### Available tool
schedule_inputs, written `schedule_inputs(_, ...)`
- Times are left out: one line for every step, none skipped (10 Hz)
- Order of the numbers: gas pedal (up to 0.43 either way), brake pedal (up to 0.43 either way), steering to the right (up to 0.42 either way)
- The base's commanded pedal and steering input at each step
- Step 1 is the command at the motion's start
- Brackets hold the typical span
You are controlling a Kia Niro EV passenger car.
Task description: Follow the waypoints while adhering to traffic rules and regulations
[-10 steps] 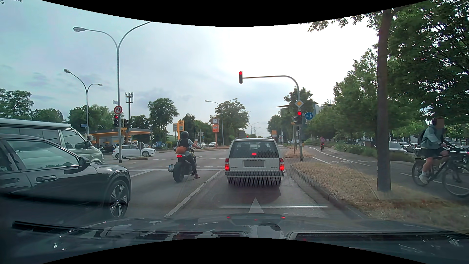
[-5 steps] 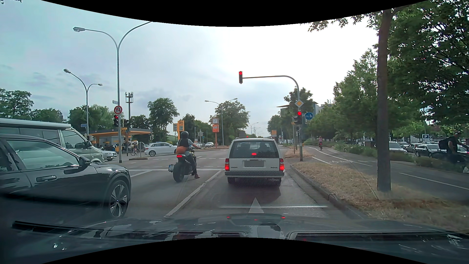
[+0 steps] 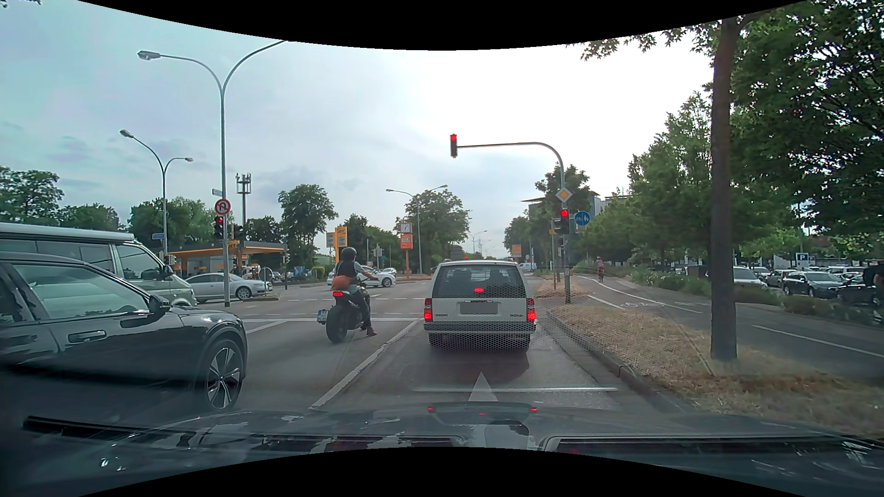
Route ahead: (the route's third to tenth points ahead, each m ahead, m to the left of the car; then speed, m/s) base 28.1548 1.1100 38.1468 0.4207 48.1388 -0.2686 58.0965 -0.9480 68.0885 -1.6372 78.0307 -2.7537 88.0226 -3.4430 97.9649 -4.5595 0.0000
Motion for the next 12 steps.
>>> schedule_inputs(0.000, 0.000, 0.011)
schedule_inputs(0.000, 0.000, 0.011)
schedule_inputs(0.000, 0.000, 0.011)
schedule_inputs(0.000, 0.000, 0.011)
schedule_inputs(0.000, 0.000, 0.011)
schedule_inputs(0.000, 0.000, 0.011)
schedule_inputs(0.000, 0.000, 0.011)
schedule_inputs(0.000, 0.000, 0.011)
schedule_inputs(0.000, 0.000, 0.011)
schedule_inputs(0.000, 0.000, 0.011)
schedule_inputs(0.000, 0.000, 0.011)
schedule_inputs(0.000, 0.000, 0.011)
